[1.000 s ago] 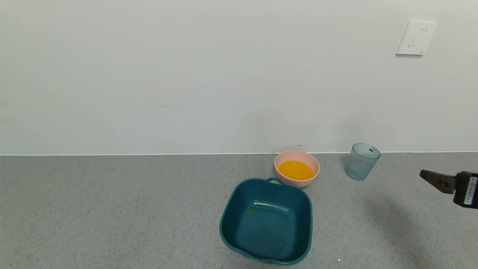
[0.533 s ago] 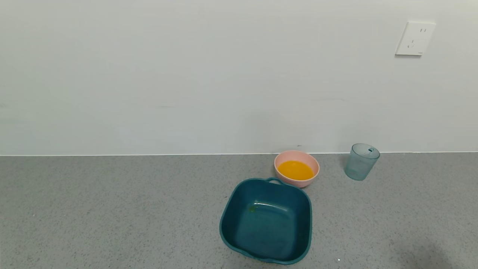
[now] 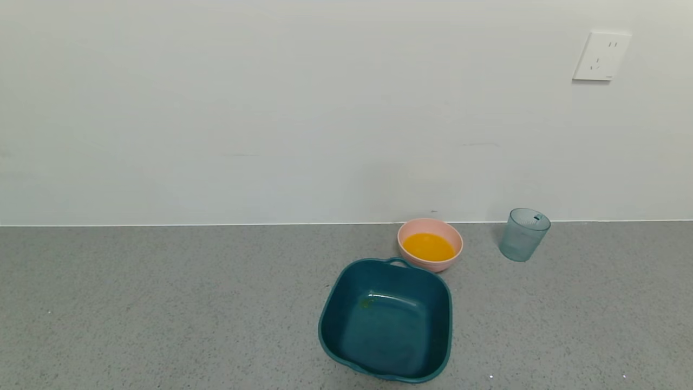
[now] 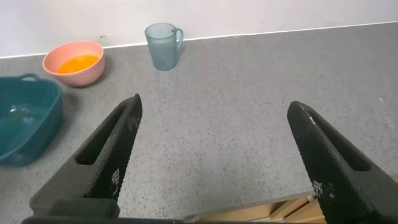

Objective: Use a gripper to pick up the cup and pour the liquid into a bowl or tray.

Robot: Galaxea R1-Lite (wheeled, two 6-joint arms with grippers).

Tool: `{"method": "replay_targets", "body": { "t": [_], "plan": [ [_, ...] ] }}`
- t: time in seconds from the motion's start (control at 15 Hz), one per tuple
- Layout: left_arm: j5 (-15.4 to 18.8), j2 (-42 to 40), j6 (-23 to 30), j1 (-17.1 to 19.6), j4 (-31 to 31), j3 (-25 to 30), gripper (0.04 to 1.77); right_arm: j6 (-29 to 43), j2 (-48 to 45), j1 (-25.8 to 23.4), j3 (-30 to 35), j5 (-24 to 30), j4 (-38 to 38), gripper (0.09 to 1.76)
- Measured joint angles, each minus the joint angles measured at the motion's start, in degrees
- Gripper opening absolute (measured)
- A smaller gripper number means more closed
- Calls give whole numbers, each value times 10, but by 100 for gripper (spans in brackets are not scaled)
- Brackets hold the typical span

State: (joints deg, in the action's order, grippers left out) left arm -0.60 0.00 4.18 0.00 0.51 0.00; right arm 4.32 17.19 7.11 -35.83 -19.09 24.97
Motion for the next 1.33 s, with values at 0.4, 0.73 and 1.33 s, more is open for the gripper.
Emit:
{"method": "replay_targets", "body": {
  "t": [0.4,0.73,1.33],
  "plan": [
    [0,0,0,0,0,0,172,0,-44,-82,30,82,-2,170],
    [0,0,0,0,0,0,172,0,-110,-76,113,126,-50,170],
    [0,0,0,0,0,0,172,-13,-169,-73,326,172,-259,170]
  ]
}}
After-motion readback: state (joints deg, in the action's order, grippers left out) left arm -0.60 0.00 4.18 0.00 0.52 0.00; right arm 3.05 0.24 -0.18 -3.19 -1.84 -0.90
